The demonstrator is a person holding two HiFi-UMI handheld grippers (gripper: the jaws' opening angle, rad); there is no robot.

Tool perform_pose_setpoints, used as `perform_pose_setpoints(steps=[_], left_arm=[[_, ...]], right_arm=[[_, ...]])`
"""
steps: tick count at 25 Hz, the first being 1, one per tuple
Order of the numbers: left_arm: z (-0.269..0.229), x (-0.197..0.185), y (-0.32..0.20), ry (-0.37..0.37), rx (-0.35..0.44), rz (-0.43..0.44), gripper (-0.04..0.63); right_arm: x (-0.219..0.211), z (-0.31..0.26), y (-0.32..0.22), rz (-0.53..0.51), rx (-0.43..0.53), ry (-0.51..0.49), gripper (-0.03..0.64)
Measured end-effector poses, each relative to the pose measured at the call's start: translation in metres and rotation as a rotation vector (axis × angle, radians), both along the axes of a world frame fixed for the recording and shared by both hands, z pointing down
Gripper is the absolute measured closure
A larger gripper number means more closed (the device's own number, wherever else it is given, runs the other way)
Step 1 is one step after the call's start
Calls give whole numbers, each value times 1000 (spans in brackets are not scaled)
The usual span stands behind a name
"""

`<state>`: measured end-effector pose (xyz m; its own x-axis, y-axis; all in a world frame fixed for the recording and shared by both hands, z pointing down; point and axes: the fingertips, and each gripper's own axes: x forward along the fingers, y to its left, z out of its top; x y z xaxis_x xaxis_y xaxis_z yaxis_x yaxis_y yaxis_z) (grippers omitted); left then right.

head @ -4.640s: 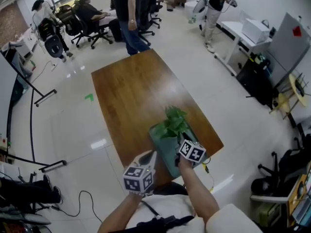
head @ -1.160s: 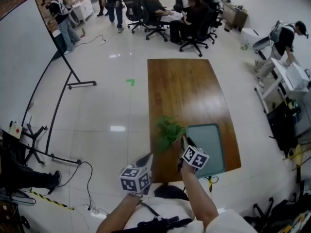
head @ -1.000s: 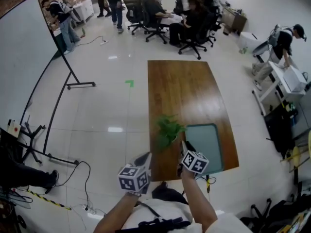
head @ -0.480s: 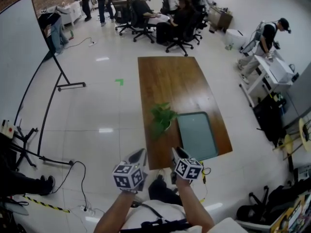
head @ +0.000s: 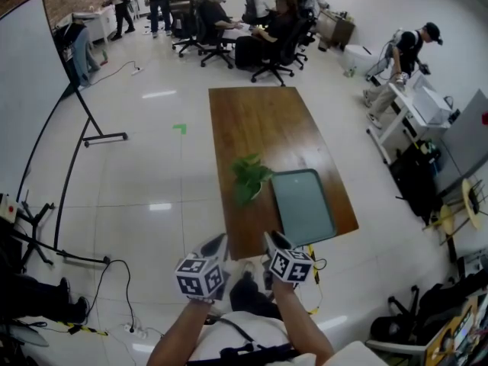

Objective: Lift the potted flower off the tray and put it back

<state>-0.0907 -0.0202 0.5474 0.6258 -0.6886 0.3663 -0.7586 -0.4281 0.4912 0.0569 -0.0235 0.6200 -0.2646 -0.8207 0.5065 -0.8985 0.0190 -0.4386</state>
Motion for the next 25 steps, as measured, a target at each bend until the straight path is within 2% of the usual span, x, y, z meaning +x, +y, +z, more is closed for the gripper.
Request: perform_pose_setpoints(steps=[6,13,17,25], left_arm=[[-4,5,-1,-14,18,20,597],[-3,10,-16,-13,1,-1,598],[-6,18,-29,-35,8,0,598],[-1,45,-66,-86,20,26,598]], right_arm=[[0,-7,-4,-4,15,0,463],[7,-12,-26,-16,33,-4,458],[19,-14,-53,-19,41,1,434],[38,2,-127,-42,24,36,434]])
